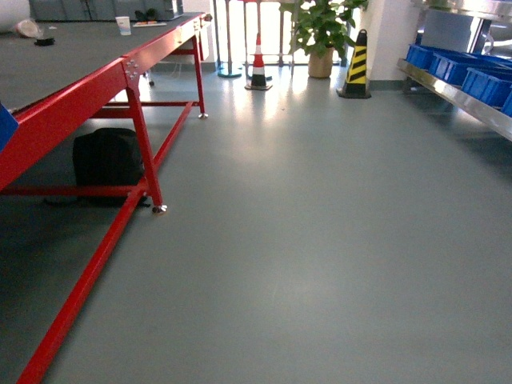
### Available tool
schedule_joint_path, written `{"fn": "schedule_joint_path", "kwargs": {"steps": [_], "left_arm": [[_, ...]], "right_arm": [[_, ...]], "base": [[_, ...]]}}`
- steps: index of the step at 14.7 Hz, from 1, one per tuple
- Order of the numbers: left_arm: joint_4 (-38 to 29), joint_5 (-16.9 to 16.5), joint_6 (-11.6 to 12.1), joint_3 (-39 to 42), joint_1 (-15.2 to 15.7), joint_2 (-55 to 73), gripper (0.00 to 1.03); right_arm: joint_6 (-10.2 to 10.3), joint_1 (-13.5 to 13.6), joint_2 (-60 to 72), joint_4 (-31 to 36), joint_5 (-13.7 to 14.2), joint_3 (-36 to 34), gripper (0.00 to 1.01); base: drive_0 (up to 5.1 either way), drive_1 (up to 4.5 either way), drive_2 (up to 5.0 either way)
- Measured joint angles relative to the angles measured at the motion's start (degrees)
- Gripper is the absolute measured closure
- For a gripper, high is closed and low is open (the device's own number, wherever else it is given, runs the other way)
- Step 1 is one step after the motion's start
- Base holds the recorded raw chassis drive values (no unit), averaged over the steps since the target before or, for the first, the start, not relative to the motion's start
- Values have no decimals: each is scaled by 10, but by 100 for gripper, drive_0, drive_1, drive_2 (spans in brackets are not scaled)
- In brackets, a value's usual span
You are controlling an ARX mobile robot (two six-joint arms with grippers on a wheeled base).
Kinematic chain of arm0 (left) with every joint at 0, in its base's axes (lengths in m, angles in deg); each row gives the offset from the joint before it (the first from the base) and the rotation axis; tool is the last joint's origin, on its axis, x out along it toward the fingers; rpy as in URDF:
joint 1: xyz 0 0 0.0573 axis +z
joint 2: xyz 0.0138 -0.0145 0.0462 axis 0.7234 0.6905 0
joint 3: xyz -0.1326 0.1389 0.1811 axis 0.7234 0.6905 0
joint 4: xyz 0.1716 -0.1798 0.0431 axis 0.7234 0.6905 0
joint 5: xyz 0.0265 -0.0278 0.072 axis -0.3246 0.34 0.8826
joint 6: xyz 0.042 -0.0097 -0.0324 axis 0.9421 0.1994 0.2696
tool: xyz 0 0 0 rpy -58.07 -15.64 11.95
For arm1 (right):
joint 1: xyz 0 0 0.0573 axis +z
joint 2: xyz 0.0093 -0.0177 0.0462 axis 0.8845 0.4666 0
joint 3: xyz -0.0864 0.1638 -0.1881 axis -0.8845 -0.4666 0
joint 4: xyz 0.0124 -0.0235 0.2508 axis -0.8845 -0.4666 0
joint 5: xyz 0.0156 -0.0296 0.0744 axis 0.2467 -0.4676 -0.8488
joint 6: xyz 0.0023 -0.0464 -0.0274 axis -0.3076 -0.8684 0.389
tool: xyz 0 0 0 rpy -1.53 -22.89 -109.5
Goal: Sort blue parts and orange caps into right shelf containers
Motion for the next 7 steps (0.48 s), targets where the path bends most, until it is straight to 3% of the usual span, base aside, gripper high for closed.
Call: {"fn": "schedule_joint_path", "kwargs": {"steps": [7], "left_arm": [[-3,0,0,0,0,0,59]], "right_arm": [[0,0,0,2,0,0,57]], "base": [[3,436,-430]]}}
